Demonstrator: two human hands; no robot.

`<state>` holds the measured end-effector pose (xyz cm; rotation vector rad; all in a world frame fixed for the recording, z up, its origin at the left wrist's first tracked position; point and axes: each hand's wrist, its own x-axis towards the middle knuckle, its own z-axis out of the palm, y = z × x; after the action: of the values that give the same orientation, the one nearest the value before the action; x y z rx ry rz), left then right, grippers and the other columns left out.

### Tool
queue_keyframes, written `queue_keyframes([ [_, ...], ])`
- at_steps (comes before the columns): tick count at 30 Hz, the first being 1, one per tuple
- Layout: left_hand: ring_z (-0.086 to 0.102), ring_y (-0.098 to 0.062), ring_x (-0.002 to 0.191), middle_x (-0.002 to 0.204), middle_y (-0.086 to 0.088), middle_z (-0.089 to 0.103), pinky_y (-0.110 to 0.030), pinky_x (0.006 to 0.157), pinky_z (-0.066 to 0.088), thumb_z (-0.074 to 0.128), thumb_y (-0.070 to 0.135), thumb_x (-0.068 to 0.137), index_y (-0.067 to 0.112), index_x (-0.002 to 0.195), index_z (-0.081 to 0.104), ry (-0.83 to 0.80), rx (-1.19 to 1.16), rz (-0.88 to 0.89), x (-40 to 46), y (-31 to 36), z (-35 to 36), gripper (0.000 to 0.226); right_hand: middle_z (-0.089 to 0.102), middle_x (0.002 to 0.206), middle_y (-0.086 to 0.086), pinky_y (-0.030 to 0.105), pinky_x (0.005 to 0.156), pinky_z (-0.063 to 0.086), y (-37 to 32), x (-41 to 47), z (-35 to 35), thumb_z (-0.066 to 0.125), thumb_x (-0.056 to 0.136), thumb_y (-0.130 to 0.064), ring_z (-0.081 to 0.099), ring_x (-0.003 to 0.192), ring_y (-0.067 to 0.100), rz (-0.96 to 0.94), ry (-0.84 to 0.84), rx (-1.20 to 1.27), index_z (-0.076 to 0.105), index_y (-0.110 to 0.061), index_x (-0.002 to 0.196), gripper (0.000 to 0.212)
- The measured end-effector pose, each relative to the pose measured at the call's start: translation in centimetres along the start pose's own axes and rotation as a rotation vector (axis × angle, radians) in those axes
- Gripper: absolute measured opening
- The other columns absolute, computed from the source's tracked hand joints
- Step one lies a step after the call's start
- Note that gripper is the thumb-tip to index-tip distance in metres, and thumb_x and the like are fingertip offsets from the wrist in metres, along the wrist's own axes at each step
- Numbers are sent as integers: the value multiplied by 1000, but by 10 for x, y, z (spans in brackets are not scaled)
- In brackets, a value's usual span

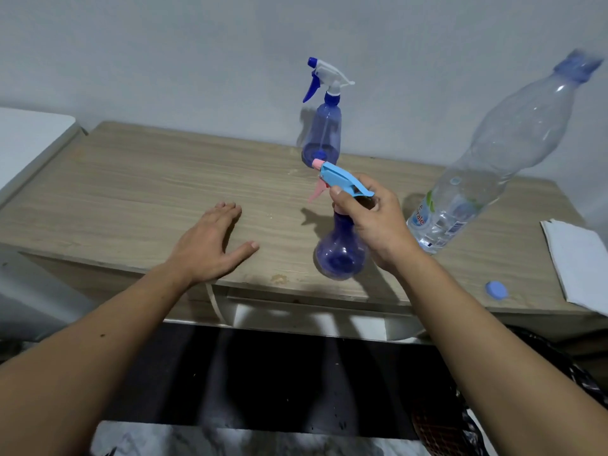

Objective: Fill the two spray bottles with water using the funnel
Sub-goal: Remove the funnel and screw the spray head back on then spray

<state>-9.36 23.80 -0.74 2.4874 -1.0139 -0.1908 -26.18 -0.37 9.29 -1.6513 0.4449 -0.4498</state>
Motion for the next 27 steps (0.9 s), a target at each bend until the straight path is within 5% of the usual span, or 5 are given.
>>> queue_keyframes([
  [6,51,-10,151,168,3,51,-37,127,41,84,88,55,20,167,40,-107,-385,90,12,64,17,139,73,97,1,23,86,57,-5,6,0,73,98,-12,71,87,8,-14,-46,75,73,-17,121,24],
  [11,68,-8,131,145,9,70,-43,116,54,103,57,64,22,155,57,-40,-585,148,29,79,34,107,74,98,-1,19,83,56,-4,18,5,74,96,-7,72,90,8,-60,-104,89,72,-13,124,28],
  [14,71,-7,125,137,11,74,-39,112,58,107,53,58,23,151,62,12,-639,112,38,72,33,108,75,101,3,22,86,57,-5,32,8,77,94,-10,72,91,9,-80,-122,47,74,-14,121,28],
  [22,70,7,113,124,23,71,-12,88,58,109,34,59,37,134,62,166,-720,40,74,56,5,89,76,94,5,27,82,60,-13,97,44,83,88,-6,76,85,14,-104,-88,55,69,-2,114,30],
  [27,72,-13,116,130,12,71,-19,80,63,108,24,63,27,141,65,187,-787,-23,109,41,-7,89,75,109,18,30,88,63,-20,141,69,79,92,-8,77,96,21,-119,-73,19,68,-5,116,27],
])
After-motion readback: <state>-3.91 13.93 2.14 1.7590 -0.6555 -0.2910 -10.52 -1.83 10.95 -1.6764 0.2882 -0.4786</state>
